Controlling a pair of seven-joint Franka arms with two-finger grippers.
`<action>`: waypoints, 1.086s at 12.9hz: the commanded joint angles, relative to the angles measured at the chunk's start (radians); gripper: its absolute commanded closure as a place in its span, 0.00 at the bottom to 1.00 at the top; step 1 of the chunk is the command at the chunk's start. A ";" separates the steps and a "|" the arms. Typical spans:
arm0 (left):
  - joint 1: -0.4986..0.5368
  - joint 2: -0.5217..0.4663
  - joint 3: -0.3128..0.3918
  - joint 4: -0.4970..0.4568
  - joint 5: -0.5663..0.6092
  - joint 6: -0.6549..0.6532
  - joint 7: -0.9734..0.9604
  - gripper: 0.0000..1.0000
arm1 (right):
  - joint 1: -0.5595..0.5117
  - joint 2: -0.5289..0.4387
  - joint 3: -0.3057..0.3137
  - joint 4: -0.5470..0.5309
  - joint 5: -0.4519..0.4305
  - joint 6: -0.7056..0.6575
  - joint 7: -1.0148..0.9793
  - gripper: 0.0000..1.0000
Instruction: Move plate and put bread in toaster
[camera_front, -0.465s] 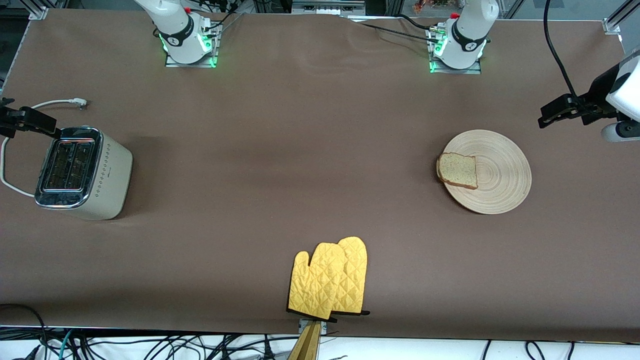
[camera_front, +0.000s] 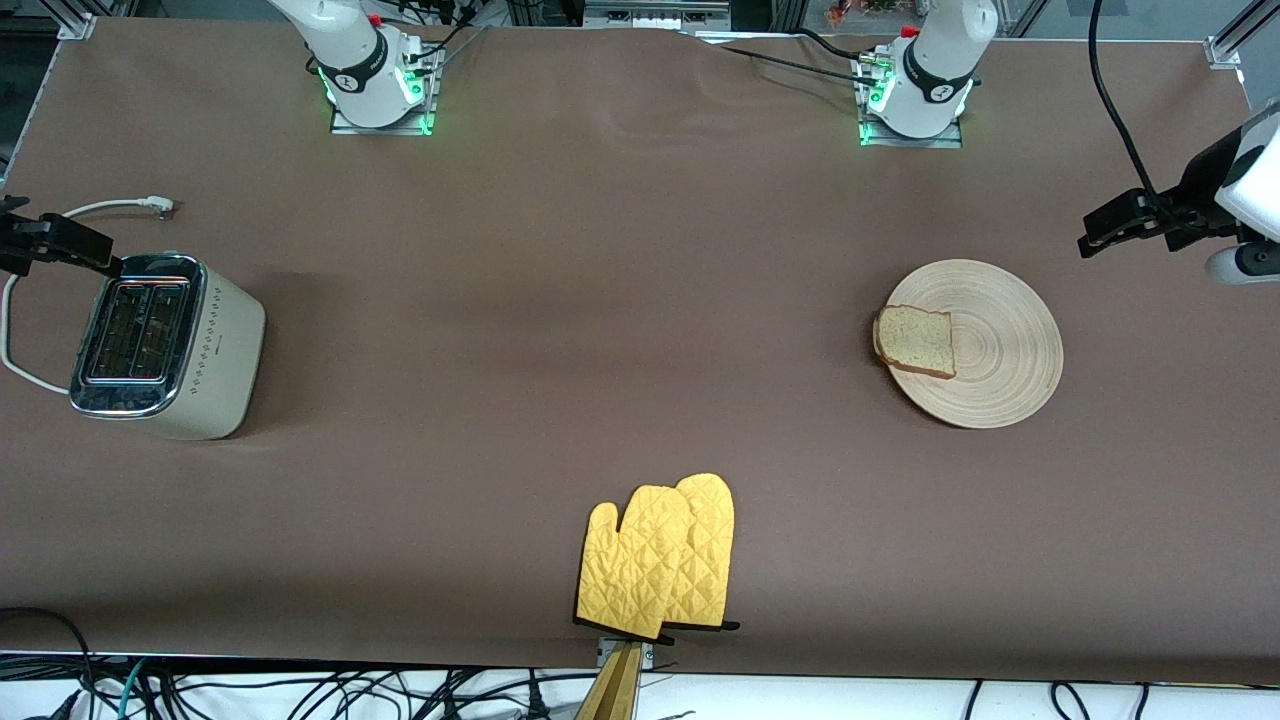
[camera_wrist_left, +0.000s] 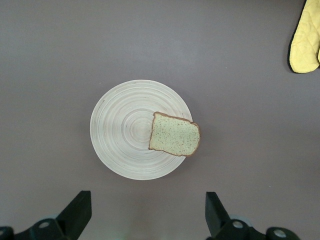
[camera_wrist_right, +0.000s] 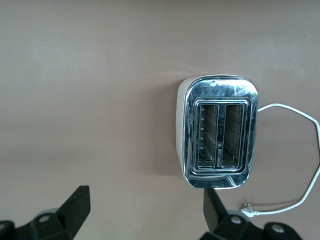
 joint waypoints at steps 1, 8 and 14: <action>0.007 0.004 -0.004 0.014 0.010 0.002 0.002 0.00 | -0.005 0.000 0.001 0.003 0.014 0.000 0.008 0.00; 0.017 0.004 -0.002 0.034 0.010 0.003 0.002 0.00 | -0.008 0.000 0.000 0.003 0.015 0.000 0.014 0.00; 0.023 0.004 -0.002 0.035 0.010 0.003 0.002 0.00 | -0.010 0.002 -0.002 0.003 0.015 0.000 0.014 0.00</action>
